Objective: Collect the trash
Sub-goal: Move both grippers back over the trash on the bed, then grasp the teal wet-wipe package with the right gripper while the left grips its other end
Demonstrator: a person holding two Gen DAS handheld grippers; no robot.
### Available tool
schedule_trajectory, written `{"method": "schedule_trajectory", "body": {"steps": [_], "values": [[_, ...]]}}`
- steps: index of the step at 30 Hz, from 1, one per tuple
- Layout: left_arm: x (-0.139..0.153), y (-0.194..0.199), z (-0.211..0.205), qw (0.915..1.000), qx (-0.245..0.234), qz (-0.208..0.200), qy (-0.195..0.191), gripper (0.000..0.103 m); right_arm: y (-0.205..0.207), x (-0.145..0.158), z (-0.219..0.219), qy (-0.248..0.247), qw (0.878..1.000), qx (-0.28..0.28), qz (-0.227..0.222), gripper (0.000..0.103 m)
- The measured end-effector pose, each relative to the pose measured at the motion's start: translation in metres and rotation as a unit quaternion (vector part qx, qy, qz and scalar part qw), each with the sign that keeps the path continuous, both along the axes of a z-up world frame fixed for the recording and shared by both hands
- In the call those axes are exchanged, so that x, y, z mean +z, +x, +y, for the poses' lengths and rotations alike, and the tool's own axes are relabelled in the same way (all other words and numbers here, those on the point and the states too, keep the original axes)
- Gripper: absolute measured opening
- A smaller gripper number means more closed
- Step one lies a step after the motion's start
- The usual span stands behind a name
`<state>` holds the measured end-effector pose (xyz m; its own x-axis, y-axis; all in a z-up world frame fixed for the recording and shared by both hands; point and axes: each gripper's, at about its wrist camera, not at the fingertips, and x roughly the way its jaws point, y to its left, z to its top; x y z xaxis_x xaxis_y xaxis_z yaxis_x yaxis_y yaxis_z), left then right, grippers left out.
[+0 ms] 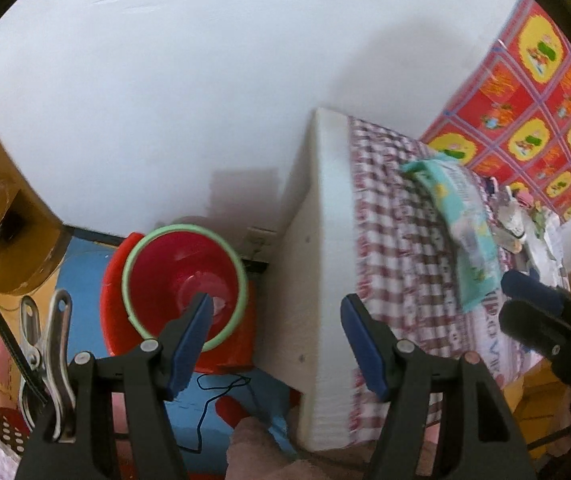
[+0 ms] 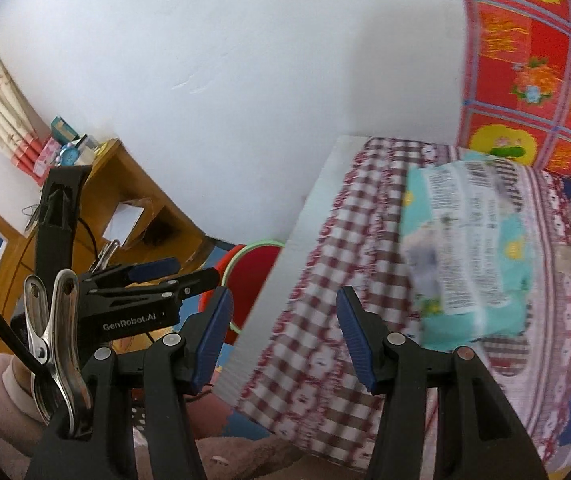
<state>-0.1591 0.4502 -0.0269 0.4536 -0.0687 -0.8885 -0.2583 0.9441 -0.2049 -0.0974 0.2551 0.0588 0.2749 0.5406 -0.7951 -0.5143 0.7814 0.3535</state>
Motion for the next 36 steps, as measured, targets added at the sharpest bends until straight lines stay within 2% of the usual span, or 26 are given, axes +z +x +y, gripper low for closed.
{"method": "schedule_trajectory", "body": {"steps": [7, 13, 19, 28, 36], "values": [[0.016, 0.03, -0.046, 0.9993, -0.037, -0.01, 0.004, 0.07, 0.014, 0.001, -0.039, -0.004, 1.0, -0.028, -0.004, 0.055], [0.021, 0.056, -0.086, 0.9979, -0.063, -0.012, -0.008, 0.07, 0.029, -0.004, -0.076, -0.002, 0.999, -0.052, 0.002, 0.055], [0.02, 0.085, -0.12, 0.9965, -0.083, -0.011, -0.002, 0.07, 0.05, -0.018, -0.106, -0.009, 0.997, -0.074, 0.008, 0.055], [-0.004, 0.132, -0.146, 0.9966, -0.079, 0.018, -0.015, 0.07, 0.083, -0.055, -0.142, -0.026, 0.995, -0.089, 0.038, 0.055], [-0.031, 0.146, -0.16, 0.9957, -0.08, 0.047, -0.001, 0.07, 0.105, -0.079, -0.152, -0.027, 0.994, -0.085, 0.061, 0.055]]}}
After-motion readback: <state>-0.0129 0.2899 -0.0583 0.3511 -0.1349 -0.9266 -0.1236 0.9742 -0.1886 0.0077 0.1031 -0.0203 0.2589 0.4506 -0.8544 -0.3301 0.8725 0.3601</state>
